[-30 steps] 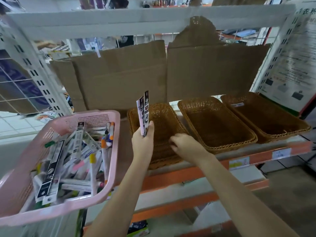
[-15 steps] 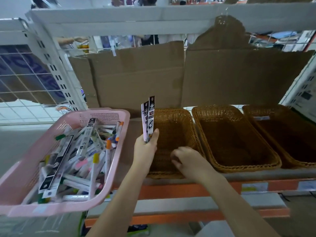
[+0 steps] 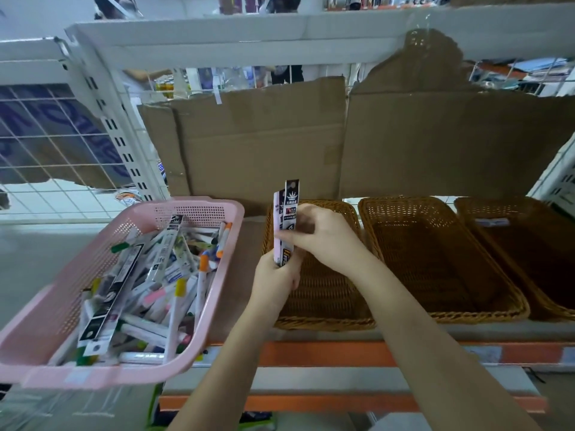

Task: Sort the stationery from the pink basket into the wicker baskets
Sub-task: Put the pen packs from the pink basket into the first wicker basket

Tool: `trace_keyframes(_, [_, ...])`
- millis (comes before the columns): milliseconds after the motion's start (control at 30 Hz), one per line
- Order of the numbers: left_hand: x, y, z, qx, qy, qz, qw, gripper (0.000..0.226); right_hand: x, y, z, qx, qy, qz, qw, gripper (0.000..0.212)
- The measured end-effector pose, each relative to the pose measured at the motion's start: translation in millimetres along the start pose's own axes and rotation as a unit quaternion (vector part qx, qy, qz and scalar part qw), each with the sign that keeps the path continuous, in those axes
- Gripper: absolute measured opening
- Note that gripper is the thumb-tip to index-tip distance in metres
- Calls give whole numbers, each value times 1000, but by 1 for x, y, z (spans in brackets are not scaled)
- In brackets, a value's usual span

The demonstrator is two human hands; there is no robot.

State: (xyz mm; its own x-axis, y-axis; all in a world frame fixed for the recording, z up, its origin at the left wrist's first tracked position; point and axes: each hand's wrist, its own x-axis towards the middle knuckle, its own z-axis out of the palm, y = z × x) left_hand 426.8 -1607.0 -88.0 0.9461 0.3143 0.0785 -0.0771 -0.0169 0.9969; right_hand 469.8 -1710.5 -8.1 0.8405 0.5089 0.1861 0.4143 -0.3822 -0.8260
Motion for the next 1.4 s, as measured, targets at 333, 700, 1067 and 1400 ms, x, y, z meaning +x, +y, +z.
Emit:
trace_keyframes(333, [-4, 6, -3, 2, -15, 39, 999, 42, 8, 8, 0, 161, 15, 0, 987, 14])
trace_keyframes(700, [-9, 13, 0, -54, -14, 31, 998, 32, 7, 16, -4, 216, 56, 7, 975, 14])
trace_keyframes(1067, [-9, 11, 0, -32, 56, 10, 998, 20, 16, 28, -15, 220, 73, 52, 971, 14])
trace_keyframes(1400, [-12, 7, -3, 40, 129, 76, 988, 36, 53, 64, -26, 217, 88, 167, 958, 10])
